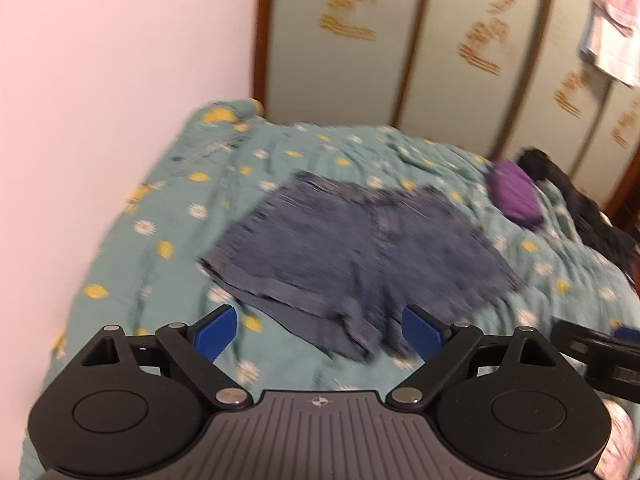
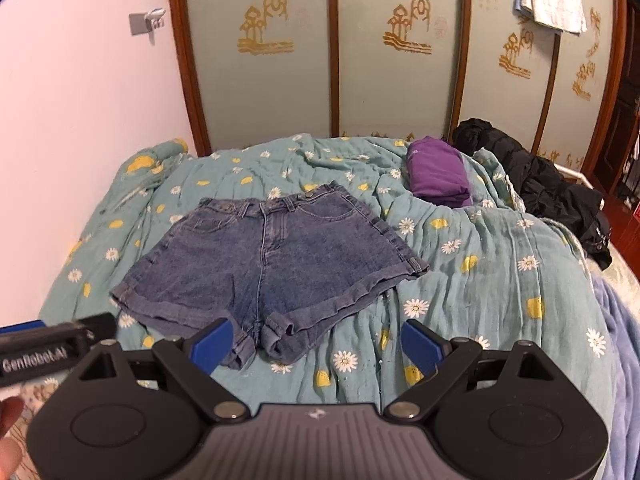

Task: Fold clothes
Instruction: 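Grasp the rolled cuff of one shorts leg with the left gripper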

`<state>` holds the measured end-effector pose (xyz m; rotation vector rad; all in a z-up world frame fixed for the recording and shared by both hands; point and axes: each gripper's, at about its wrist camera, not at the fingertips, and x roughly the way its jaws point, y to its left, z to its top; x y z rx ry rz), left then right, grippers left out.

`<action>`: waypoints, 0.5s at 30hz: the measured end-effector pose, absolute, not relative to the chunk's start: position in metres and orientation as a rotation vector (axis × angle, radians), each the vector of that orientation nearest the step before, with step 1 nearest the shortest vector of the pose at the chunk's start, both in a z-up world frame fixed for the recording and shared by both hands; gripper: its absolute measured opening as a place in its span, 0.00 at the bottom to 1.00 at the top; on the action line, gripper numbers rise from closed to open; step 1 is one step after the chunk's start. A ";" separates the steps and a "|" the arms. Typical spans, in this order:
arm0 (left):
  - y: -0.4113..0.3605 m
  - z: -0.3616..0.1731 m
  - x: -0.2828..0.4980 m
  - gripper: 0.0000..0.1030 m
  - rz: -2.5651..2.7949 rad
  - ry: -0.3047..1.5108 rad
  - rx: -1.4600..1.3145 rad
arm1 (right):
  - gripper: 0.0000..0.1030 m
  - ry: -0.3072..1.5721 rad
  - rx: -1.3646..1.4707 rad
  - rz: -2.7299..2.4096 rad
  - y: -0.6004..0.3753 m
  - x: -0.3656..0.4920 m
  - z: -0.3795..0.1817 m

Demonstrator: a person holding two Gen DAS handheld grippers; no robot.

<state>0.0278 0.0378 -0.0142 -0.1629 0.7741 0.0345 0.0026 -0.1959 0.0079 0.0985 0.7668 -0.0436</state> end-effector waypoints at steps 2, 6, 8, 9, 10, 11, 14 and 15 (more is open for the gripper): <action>0.054 -0.019 0.042 0.88 0.055 0.769 -0.187 | 0.89 0.769 0.145 -0.038 -0.208 0.008 0.006; 0.090 -0.041 0.092 0.88 0.151 0.759 -0.133 | 0.89 0.711 0.188 -0.059 -0.226 0.023 -0.011; 0.106 -0.058 0.115 0.88 0.122 0.741 -0.105 | 0.89 0.633 0.185 -0.022 -0.232 0.028 -0.022; 0.115 -0.068 0.129 0.88 0.095 0.774 -0.126 | 0.89 0.599 0.195 0.009 -0.235 0.030 -0.028; 0.124 -0.079 0.144 0.88 0.066 0.812 -0.152 | 0.89 0.589 0.210 0.033 -0.237 0.035 -0.033; 0.134 -0.090 0.156 0.88 0.043 0.842 -0.214 | 0.89 0.603 0.215 0.052 -0.237 0.043 -0.039; 0.157 -0.122 0.191 0.87 0.024 0.921 -0.370 | 0.89 0.642 0.225 0.100 -0.237 0.064 -0.054; 0.161 -0.131 0.201 0.86 0.055 0.943 -0.382 | 0.89 0.653 0.238 0.131 -0.238 0.072 -0.065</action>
